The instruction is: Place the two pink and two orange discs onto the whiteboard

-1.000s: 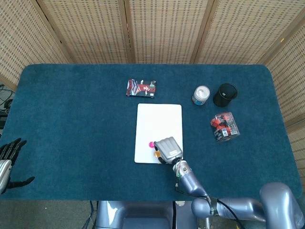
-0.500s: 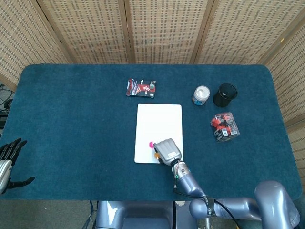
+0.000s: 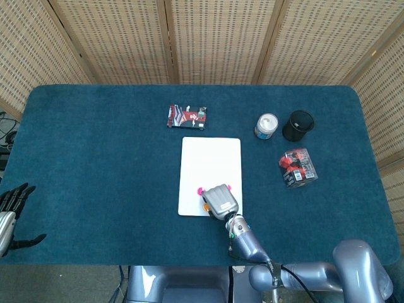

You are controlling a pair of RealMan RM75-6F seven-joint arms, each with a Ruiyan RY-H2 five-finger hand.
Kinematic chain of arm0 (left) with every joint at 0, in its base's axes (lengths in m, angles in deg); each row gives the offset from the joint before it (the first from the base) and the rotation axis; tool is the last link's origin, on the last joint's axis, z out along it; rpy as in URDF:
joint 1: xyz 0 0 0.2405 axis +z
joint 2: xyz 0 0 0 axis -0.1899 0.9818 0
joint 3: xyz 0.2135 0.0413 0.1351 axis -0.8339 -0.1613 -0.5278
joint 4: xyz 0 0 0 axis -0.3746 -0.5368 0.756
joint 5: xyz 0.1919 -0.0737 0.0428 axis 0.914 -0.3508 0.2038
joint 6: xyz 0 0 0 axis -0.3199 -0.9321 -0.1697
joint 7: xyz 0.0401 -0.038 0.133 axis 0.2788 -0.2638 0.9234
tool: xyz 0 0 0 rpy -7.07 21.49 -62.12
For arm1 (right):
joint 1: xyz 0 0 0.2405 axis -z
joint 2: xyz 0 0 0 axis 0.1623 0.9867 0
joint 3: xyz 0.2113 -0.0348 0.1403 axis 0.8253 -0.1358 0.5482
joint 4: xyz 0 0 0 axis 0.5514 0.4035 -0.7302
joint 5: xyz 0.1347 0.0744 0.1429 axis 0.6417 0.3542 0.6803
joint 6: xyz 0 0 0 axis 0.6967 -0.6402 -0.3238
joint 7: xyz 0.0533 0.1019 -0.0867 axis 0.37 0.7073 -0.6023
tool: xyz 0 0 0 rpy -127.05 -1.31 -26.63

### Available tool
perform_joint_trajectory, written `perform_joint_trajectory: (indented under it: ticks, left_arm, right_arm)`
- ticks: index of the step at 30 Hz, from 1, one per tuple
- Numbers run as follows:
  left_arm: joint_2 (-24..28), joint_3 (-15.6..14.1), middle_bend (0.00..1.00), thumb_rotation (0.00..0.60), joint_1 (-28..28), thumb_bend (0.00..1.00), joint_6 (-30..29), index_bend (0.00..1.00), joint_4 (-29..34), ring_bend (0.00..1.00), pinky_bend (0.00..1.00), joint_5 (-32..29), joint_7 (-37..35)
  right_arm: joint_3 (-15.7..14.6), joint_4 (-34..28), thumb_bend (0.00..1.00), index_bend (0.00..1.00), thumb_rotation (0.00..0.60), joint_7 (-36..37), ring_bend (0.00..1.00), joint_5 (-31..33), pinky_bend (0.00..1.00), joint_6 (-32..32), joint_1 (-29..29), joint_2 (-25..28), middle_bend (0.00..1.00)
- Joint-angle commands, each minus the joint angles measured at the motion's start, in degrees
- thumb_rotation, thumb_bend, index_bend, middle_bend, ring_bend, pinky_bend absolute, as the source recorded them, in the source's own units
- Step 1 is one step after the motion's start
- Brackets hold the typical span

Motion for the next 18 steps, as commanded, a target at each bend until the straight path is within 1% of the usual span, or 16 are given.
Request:
perform_joint_trajectory:
  ticks: [1,11,14,15,18]
  left_arm:
    - [0.0,0.0,0.0,0.6,0.0,0.0,0.0,0.0,0.0,0.0,0.0,0.1,0.1]
    - [0.0,0.0,0.0,0.6,0.1,0.0,-0.2,0.0,0.0,0.0,0.0,0.1,-0.1]
    - [0.1,0.0,0.0,0.6,0.0,0.0,-0.1,0.0,0.0,0.0,0.0,0.1,-0.2]
    - [0.1,0.0,0.0,0.6,0.0,0.0,-0.1,0.0,0.0,0.0,0.0,0.1,-0.2]
    - [0.1,0.0,0.0,0.6,0.0,0.0,-0.1,0.0,0.0,0.0,0.0,0.2,-0.2]
  right_arm:
    - [0.2,-0.1,0.37,0.5,0.6,0.2,1.0,0.2,1.0,0.1,0.0,-0.2,0.99]
    - [0.4,0.0,0.36,0.49,0.6,-0.3,1.0,0.6,1.0,0.6,-0.3,-0.6,0.99]
    - [0.4,-0.2,0.34,0.42,0.6,-0.1,1.0,0.7,1.0,0.4,-0.3,-0.6,0.99]
    - [0.5,-0.3,0.31,0.37,0.6,-0.1,1.0,0.8,1.0,0.4,-0.3,-0.6,0.99]
    - [0.4,-0.4,0.26,0.28,0.6,0.1,1.0,0.5,1.0,0.3,-0.4,-0.6,0.99]
